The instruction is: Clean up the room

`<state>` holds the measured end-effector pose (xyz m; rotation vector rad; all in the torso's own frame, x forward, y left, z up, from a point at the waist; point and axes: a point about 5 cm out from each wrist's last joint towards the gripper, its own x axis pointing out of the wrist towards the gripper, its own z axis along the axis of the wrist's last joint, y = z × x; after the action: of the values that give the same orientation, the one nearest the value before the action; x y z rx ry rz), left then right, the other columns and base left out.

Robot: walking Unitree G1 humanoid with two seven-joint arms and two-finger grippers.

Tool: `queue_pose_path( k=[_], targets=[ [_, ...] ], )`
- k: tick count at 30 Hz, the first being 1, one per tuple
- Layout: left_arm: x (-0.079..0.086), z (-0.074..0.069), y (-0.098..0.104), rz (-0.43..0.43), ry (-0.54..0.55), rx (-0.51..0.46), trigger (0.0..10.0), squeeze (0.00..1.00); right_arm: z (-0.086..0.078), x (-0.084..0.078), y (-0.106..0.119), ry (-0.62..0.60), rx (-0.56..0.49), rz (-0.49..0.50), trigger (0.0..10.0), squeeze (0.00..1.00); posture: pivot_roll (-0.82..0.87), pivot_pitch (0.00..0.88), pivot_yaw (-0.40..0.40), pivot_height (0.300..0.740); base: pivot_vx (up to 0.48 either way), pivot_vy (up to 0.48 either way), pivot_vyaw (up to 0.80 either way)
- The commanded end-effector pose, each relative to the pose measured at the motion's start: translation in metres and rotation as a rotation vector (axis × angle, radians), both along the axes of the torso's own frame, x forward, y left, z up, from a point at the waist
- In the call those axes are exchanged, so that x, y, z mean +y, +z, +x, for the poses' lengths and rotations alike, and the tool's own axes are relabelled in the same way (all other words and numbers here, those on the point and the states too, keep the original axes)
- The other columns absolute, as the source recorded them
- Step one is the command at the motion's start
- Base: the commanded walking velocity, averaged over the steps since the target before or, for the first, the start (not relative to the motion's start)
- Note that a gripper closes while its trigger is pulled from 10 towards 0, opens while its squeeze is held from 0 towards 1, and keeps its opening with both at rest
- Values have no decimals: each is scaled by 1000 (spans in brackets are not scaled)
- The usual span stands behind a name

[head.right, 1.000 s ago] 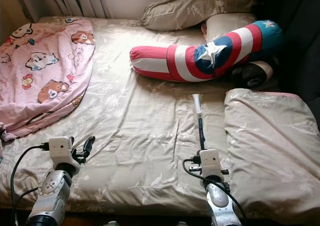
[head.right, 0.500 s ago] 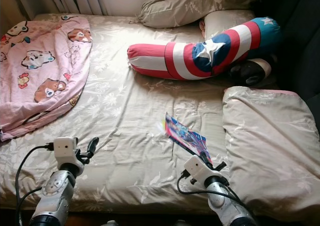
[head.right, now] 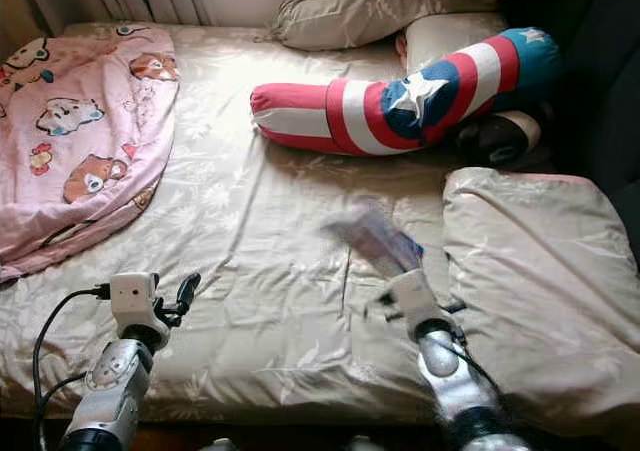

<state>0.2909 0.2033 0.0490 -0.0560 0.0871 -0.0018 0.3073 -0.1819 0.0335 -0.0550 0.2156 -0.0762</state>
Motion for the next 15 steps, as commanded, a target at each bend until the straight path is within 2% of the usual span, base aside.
queue_pose_path(
  k=[1,3,4,11,15],
  targets=[
    [2,-3,-1,6,10,-5,10000,0,-2,-7,4,-49,-50,94,10000,0,29,118,-39,706,0,0,0],
    [0,-5,-2,-6,8,-6,10000,0,-9,3,-2,-60,-54,248,10000,0,37,102,-38,706,0,0,0],
    [-1,-5,-2,-7,8,-7,10000,0,-10,5,-4,-58,-55,271,10000,0,37,100,-37,706,0,0,0],
    [-1,-3,0,-18,13,-10,10000,0,-16,15,-10,2,-38,264,10000,0,30,126,-40,706,0,0,0],
    [-1,-3,0,-20,15,-10,10000,0,-17,13,-10,-1,-34,282,10000,0,33,132,-41,706,0,0,0]
  ],
)
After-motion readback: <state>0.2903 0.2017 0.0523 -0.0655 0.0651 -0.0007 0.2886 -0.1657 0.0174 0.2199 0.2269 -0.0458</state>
